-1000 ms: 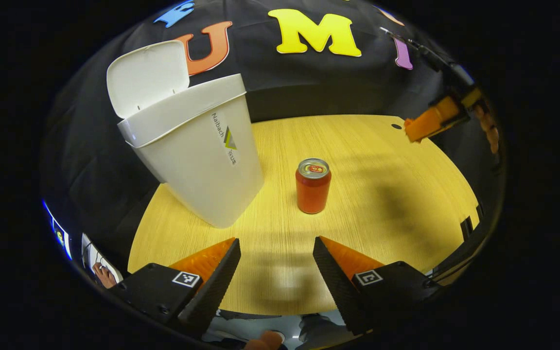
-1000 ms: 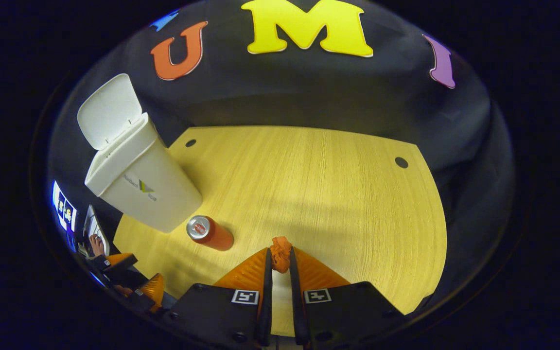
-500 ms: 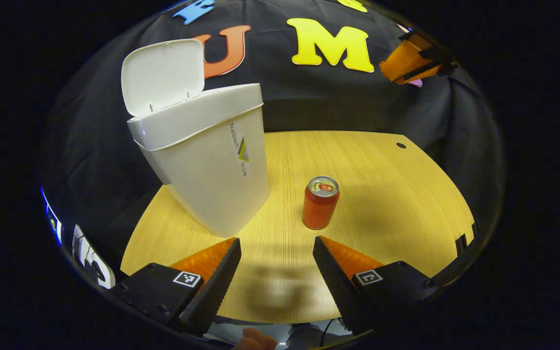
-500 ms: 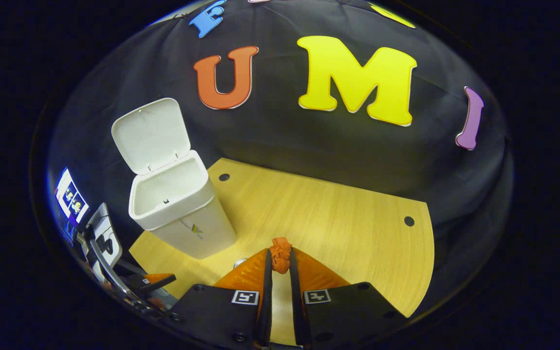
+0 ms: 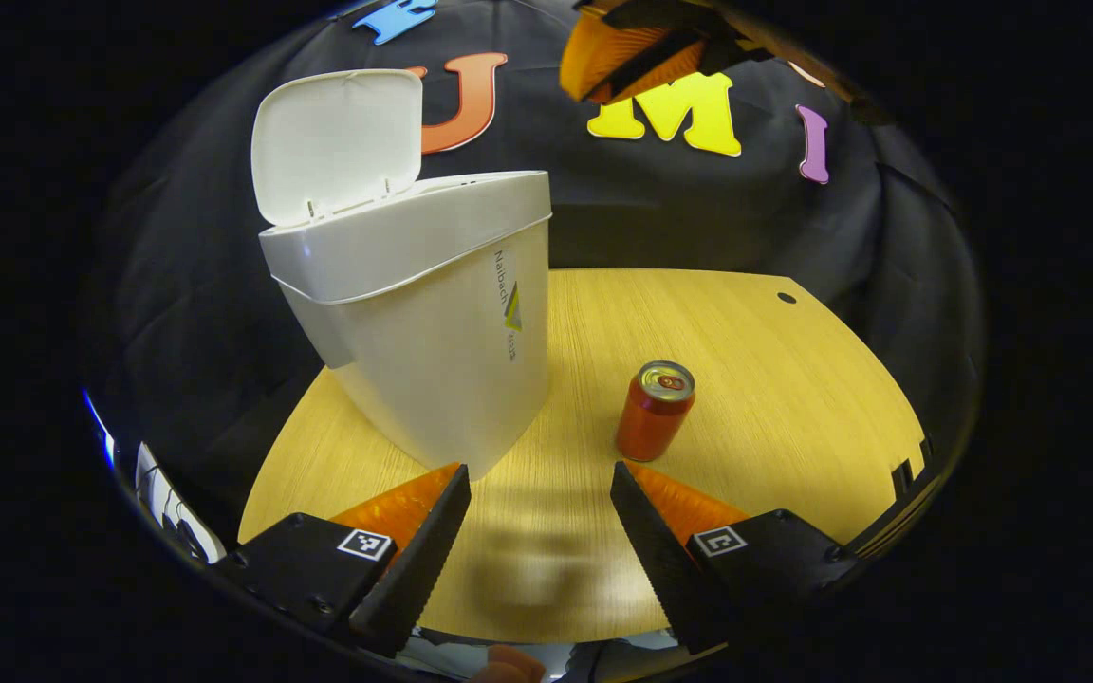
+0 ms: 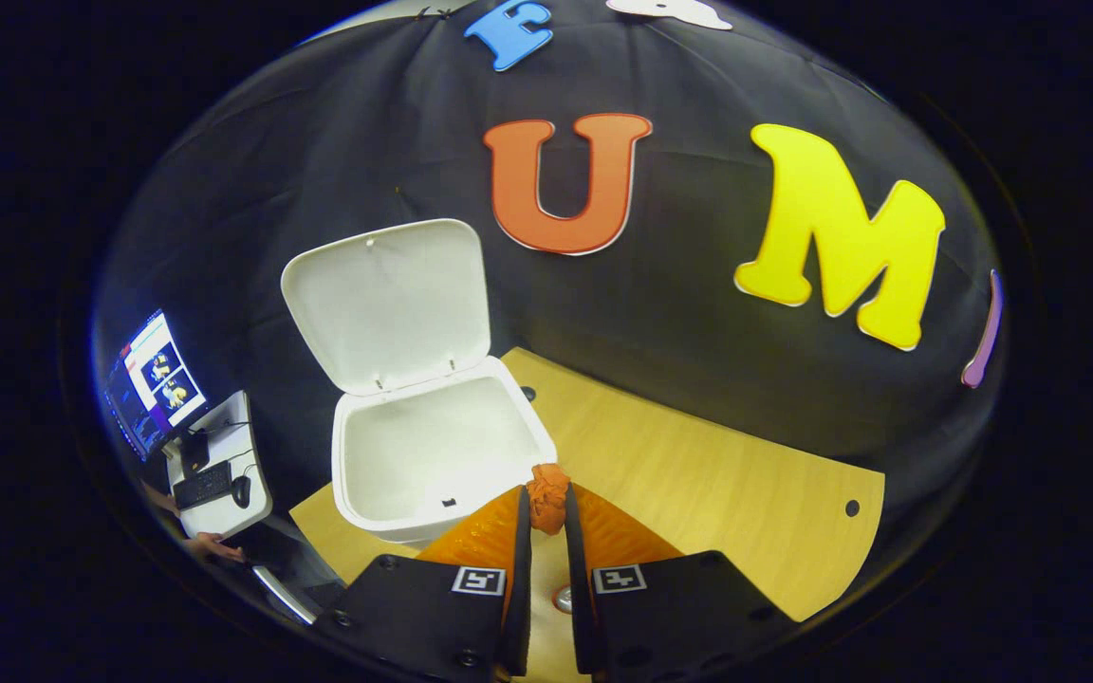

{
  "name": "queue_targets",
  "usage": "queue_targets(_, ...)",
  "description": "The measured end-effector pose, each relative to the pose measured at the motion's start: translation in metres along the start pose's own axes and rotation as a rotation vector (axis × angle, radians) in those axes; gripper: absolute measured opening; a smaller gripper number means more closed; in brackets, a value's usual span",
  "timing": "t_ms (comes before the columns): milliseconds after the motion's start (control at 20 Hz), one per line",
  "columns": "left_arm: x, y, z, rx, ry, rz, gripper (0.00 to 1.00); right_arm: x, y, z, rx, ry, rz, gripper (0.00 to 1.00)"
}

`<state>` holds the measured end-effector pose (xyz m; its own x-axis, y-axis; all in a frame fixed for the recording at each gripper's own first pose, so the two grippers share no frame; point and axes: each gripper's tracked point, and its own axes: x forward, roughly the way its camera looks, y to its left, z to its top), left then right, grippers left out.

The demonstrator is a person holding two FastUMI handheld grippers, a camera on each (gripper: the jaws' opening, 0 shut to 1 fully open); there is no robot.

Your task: Press the lid of the desktop garbage bin to open it, pick up the crumpled paper on the desktop and throw it into the bin, then pick up the pop can on the desktop and drop it into the bin, and finally close the garbage bin lid.

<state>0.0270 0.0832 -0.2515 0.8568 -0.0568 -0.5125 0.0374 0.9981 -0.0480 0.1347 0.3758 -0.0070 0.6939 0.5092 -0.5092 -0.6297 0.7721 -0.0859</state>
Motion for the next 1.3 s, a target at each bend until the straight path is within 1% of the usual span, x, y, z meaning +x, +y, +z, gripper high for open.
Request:
queue_targets(50,0.0,0.0,0.0,-0.002,0.001,-0.006,0.99,0.008,0.01,0.002,-0.007,0.006,0.014,0.17)
queue_targets(100,0.001,-0.001,-0.001,-0.008,0.002,-0.02,0.99,0.015,0.02,0.002,-0.007,0.012,0.028,0.19)
queue_targets(200,0.001,-0.006,-0.003,-0.016,0.0,-0.056,0.99,0.028,0.037,0.001,-0.004,0.027,0.053,0.19)
queue_targets(350,0.003,-0.003,-0.008,-0.033,0.009,-0.056,0.99,0.047,0.053,-0.003,-0.004,0.054,0.073,0.19)
queue_targets(450,0.004,-0.001,-0.012,-0.044,0.016,-0.041,0.98,0.057,0.058,-0.007,-0.005,0.068,0.078,0.19)
queue_targets(500,0.005,-0.002,-0.014,-0.049,0.021,-0.041,0.98,0.061,0.059,-0.009,-0.007,0.072,0.074,0.17)
queue_targets(550,0.005,-0.001,-0.015,-0.05,0.023,-0.042,1.0,0.064,0.059,-0.009,-0.003,0.073,0.076,0.17)
queue_targets(600,0.005,-0.002,-0.016,-0.049,0.022,-0.041,0.98,0.066,0.061,-0.011,0.002,0.075,0.077,0.19)
queue_targets(650,0.006,-0.002,-0.017,-0.048,0.023,-0.045,0.98,0.067,0.06,-0.012,0.001,0.08,0.075,0.17)
queue_targets(800,0.007,-0.003,-0.018,-0.032,0.021,-0.051,0.98,0.069,0.058,-0.016,0.004,0.087,0.072,0.23)
queue_targets(850,0.007,-0.003,-0.018,-0.027,0.02,-0.054,0.98,0.068,0.058,-0.016,0.008,0.082,0.074,0.21)
queue_targets(900,0.007,-0.004,-0.018,-0.024,0.021,-0.057,0.98,0.067,0.058,-0.016,0.011,0.079,0.077,0.24)
queue_targets(950,0.008,-0.005,-0.019,-0.022,0.022,-0.061,0.98,0.066,0.056,-0.016,0.013,0.076,0.075,0.24)
queue_targets(1000,0.008,-0.006,-0.019,-0.02,0.023,-0.062,0.98,0.064,0.057,-0.013,0.019,0.071,0.086,0.31)
queue_targets(1050,0.007,-0.008,-0.018,-0.018,0.024,-0.065,0.98,0.063,0.058,-0.013,0.017,0.066,0.1,0.42)
queue_targets(1100,0.007,-0.009,-0.018,-0.016,0.025,-0.067,0.98,0.06,0.055,-0.012,0.009,0.058,0.099,0.51)
queue_targets(1150,0.008,-0.01,-0.018,-0.014,0.025,-0.069,0.98,0.056,0.054,-0.01,0.0,0.049,0.102,0.63)
queue_targets(1300,0.01,-0.013,-0.017,-0.009,0.027,-0.073,0.98,0.04,0.052,-0.002,-0.031,-0.002,0.124,0.77)
